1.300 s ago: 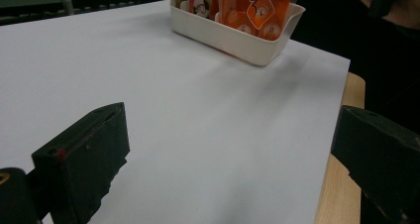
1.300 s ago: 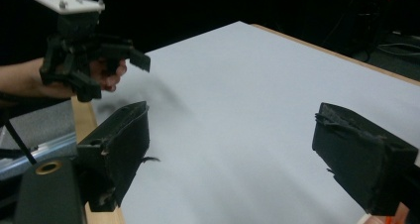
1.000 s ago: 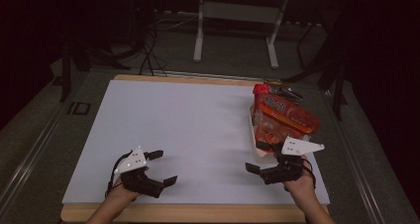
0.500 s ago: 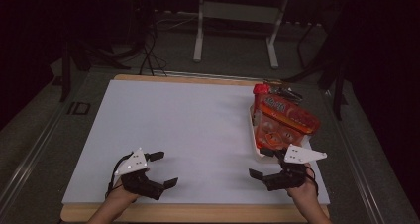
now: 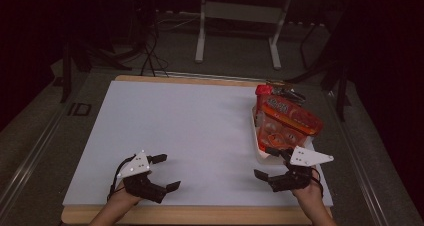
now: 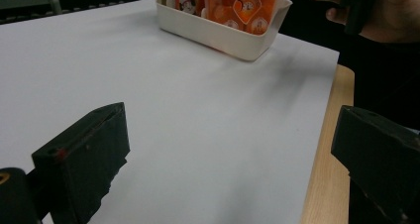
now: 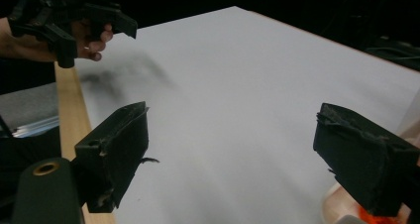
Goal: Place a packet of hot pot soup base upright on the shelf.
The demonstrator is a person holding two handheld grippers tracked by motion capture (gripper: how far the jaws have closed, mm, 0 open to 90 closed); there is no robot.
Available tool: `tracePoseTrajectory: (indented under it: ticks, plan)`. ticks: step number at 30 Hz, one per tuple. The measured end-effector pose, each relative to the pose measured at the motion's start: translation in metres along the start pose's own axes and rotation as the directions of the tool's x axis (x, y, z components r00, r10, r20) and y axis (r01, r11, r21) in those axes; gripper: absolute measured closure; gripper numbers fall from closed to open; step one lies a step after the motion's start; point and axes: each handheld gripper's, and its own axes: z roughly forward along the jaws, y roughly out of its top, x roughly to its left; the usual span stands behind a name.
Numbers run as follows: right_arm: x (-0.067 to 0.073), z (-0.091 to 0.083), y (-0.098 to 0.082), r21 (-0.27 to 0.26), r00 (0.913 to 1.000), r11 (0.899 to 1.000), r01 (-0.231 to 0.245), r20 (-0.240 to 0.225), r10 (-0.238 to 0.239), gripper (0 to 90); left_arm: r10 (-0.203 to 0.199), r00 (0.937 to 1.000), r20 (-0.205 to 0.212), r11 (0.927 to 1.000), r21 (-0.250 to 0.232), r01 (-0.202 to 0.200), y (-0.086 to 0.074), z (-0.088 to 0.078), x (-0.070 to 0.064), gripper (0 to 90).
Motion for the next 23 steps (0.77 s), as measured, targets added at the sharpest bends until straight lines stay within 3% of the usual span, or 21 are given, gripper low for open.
tracePoseTrajectory:
  ticks: [23]
  plan:
    - [-0.0053, 0.0061, -0.0029, 0.006, 0.9997, 1.000, -0.011, -0.021, 0.011, 13.8, -0.003, 1.0000, -0.004, 1.0000, 0.002, 0.003, -0.0024, -0.0016, 0.0000, 2.2]
